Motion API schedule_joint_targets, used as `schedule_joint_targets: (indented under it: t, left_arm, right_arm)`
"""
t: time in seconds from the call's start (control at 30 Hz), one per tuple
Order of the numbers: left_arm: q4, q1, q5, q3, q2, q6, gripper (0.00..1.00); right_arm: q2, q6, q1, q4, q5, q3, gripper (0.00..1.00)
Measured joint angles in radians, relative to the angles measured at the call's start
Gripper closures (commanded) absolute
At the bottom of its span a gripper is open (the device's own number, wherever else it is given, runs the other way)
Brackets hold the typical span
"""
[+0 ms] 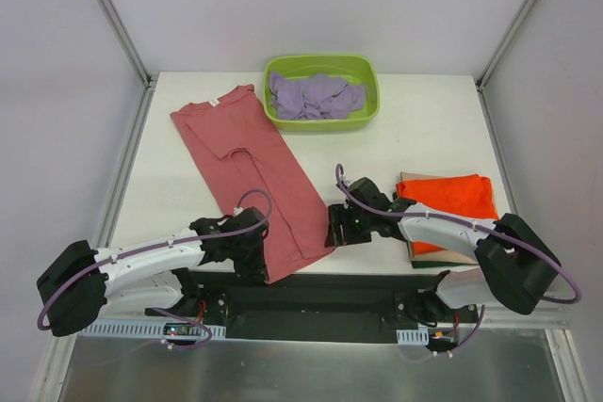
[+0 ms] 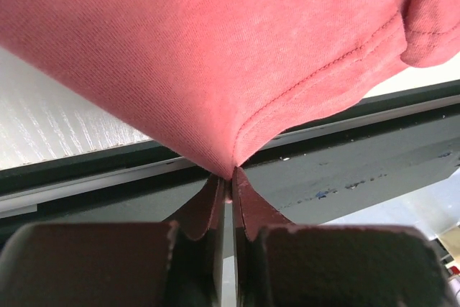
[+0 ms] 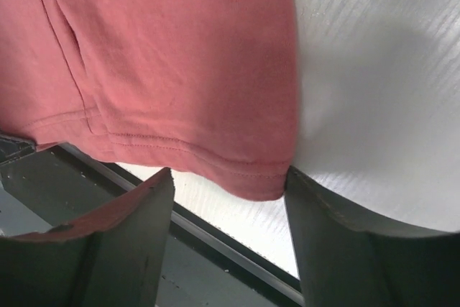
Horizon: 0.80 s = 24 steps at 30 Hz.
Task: Fold and stack the t-shirts
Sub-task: Grab the bottom of the folded rectangular tshirt with both arms
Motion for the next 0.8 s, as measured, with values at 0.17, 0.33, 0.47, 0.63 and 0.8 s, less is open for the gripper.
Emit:
schedule_joint_targets:
  t: [0.17,0.33,0.47,0.63,0.8]
  left_arm:
    - [0.009,0.000,0.015,0.000,0.000,-0.010,1.00]
    - [0.011,0.000,0.014,0.000,-0.003,-0.018,1.00]
    - [0.008,0.001,-0.024,0.001,-0.046,-0.019,1.00]
    - [0.006,0.028,-0.092,0.005,-0.174,-0.018,1.00]
    - [0.008,0.144,-0.155,0.012,-0.268,0.006,1.00]
  right_arm:
    - [0.019,0.017,0.017,0.017,0.011,-0.004,0.63]
    - [0.030,0.041,0.033,0.024,0.074,-0.010,0.86]
    - [0.033,0.024,0.057,0.024,0.113,-0.005,0.94]
    - [0.043,-0.018,0.093,0.015,0.142,0.070,0.96]
    - [0.063,-0.050,0.101,0.024,0.157,0.204,0.97]
